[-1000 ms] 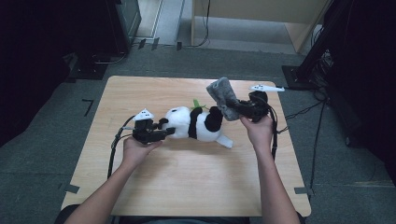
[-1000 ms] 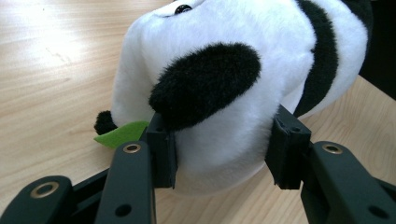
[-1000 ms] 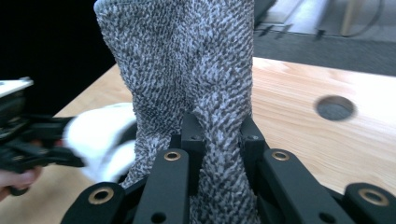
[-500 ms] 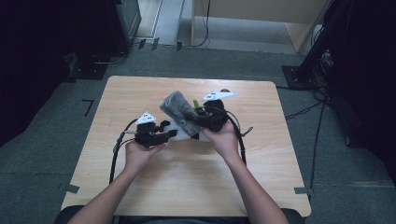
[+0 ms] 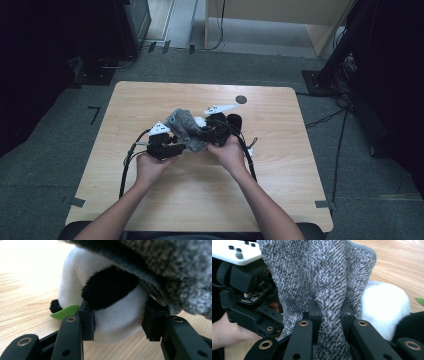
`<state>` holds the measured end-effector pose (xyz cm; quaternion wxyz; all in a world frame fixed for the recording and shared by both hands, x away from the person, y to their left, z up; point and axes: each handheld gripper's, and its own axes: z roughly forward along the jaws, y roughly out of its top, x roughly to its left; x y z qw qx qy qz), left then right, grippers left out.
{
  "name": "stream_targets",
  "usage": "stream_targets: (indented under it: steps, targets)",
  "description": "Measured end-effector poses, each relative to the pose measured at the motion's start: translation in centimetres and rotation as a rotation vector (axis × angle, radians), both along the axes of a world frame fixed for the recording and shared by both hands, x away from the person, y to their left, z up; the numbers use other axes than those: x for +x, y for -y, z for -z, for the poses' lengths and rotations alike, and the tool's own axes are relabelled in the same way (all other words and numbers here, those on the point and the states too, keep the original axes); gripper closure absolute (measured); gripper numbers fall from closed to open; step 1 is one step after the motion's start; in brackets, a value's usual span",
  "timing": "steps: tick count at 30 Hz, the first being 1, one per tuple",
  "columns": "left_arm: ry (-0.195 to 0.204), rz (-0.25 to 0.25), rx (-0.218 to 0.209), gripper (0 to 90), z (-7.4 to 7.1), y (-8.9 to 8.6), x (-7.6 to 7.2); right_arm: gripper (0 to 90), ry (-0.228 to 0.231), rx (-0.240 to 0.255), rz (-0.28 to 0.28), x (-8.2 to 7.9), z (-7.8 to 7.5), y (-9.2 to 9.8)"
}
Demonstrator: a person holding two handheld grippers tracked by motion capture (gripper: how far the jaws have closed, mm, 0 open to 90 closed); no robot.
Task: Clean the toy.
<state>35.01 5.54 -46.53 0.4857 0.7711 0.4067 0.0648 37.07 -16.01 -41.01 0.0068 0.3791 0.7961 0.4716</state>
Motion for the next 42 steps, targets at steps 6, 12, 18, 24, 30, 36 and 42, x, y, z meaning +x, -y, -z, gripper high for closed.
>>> stream_targets:
  steps: [6, 12, 18, 24, 30, 36, 42]
  targets:
    - [-0.01, 0.001, 0.0, 54.0, 0.0, -0.2, 0.3, 78.6, 0.01, -0.018, 0.016, 0.2, 0.0, 0.8]
    - [-0.034, -0.005, -0.025, 54.1, 0.1, -0.5, 0.6, 78.2, 0.014, -0.041, 0.079, 0.7, -0.2, 2.9]
    - [-0.03, 0.006, -0.027, 54.2, 0.1, -0.5, 0.7, 78.2, -0.006, -0.01, 0.135, 1.2, -0.1, 5.6]
    - [-0.033, 0.013, -0.027, 54.4, 0.2, -0.8, 0.9, 78.0, 0.018, -0.026, 0.176, 1.0, -0.7, 7.0]
    - [-0.034, 0.018, -0.03, 54.4, 0.1, -0.9, 1.1, 78.5, 0.024, -0.001, 0.247, 1.0, -1.2, 9.9]
    - [-0.04, 0.019, -0.036, 54.4, 0.1, -0.9, 1.3, 78.6, 0.041, 0.003, 0.291, 0.8, -1.6, 11.5]
    - [-0.034, 0.023, -0.04, 54.3, 0.2, -1.0, 1.4, 78.4, 0.041, 0.012, 0.319, 0.8, -1.7, 12.7]
